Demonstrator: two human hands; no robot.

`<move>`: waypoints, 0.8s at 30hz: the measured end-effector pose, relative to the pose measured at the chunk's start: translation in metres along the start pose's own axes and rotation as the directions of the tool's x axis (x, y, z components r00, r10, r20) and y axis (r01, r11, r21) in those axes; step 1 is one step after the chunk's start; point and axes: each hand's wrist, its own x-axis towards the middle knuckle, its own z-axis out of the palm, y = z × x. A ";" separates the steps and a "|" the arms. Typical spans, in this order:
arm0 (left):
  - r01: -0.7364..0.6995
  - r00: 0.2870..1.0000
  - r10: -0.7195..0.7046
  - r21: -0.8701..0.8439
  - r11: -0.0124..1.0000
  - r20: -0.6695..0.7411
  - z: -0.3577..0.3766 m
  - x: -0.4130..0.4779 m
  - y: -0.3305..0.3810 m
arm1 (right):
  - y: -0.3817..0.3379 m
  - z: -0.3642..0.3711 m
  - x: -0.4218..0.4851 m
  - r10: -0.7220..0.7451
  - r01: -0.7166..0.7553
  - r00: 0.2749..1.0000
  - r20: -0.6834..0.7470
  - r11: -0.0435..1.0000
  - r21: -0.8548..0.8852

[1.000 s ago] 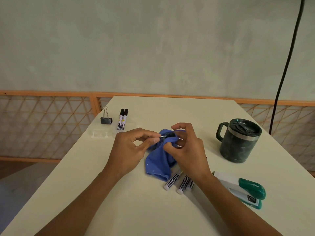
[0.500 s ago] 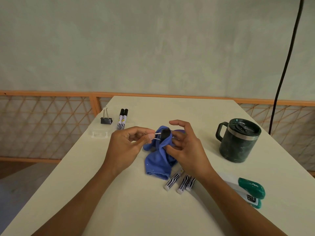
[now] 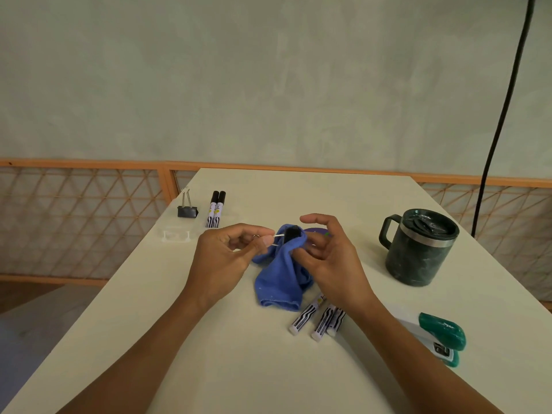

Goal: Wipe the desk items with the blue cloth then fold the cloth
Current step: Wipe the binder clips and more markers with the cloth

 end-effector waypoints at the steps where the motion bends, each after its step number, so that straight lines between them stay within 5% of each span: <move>1: 0.012 1.000 -0.012 -0.021 1.000 -0.005 -0.001 0.001 -0.001 | 0.000 -0.001 0.000 0.009 -0.009 1.000 0.027 1.000 0.025; 8: 0.150 0.984 -0.166 -0.205 0.967 -0.063 -0.001 0.004 0.000 | 0.005 -0.005 -0.002 -0.108 0.095 0.987 -0.118 0.989 -0.110; 16: 0.241 0.956 -0.282 -0.323 0.915 -0.086 0.000 0.003 0.003 | 0.007 0.009 -0.011 -0.140 0.207 0.968 0.207 0.911 -0.356; 24: 0.208 0.973 -0.226 -0.230 0.951 -0.054 0.004 0.002 0.001 | 0.004 0.006 -0.009 -0.124 0.177 0.977 0.174 0.926 -0.335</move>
